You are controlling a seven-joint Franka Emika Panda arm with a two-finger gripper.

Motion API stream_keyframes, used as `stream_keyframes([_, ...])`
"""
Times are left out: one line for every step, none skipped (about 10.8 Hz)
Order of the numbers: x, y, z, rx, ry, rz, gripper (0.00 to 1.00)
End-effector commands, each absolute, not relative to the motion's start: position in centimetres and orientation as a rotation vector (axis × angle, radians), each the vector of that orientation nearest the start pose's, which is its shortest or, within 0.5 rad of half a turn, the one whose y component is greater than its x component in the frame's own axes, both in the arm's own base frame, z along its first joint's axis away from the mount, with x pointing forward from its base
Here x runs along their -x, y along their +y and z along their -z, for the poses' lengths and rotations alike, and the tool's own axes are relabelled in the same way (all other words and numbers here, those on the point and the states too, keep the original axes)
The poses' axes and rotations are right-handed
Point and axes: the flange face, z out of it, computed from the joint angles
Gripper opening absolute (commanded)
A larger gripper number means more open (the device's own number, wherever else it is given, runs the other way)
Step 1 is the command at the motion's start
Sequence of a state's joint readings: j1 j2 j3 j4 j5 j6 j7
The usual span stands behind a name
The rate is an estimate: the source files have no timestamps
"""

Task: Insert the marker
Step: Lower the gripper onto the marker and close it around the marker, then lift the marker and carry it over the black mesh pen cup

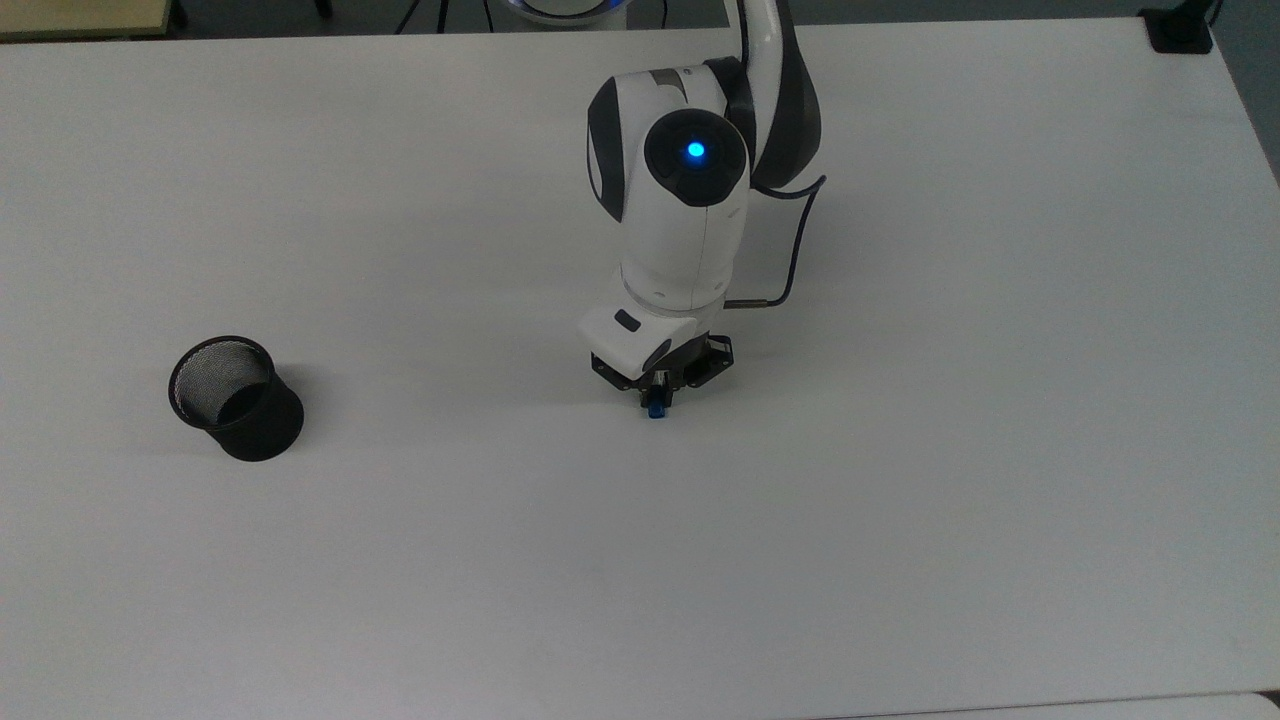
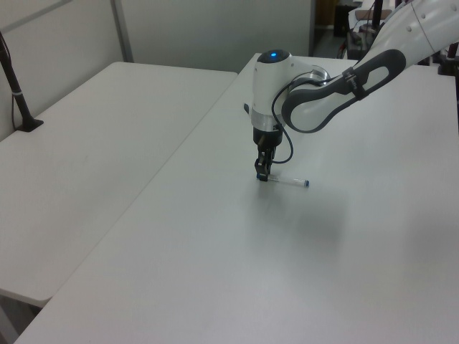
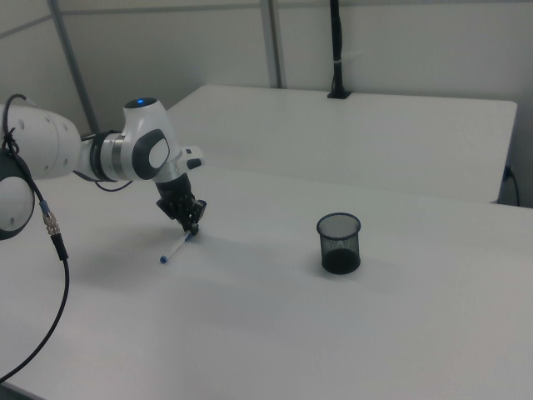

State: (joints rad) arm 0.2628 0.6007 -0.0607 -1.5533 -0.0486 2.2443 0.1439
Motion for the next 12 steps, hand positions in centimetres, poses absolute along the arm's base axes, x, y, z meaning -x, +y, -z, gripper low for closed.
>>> stream_keyframes([-70.1,14.0,-31.2,3.187,-0.145,0.197,0.09])
stream_keyframes([-70.4,12.7,-32.0,3.193,-0.114,0.216,0.09])
stream_keyframes([-71.1,10.4,-35.1,3.186,-0.061,0.292,0.09])
stream_keyframes([-71.6,7.5,-38.1,3.179,0.005,0.360,0.09])
stream_keyframes([-71.6,4.5,-41.0,3.177,0.069,0.426,0.10])
stream_keyframes([-71.4,1.2,-43.4,3.178,0.142,0.478,0.10])
stream_keyframes([-71.1,-2.1,-45.5,3.175,0.215,0.523,0.10])
stream_keyframes([-70.6,-5.2,-47.2,3.170,0.275,0.562,0.10])
stream_keyframes([-70.2,-8.6,-48.3,3.171,0.342,0.597,0.10])
stream_keyframes([-70.1,-11.4,-49.3,3.179,0.365,0.702,0.10])
stream_keyframes([-70.2,-13.7,-50.1,3.179,0.358,0.850,0.10])
stream_keyframes([-70.0,-16.2,-50.6,3.158,0.394,0.971,0.10])
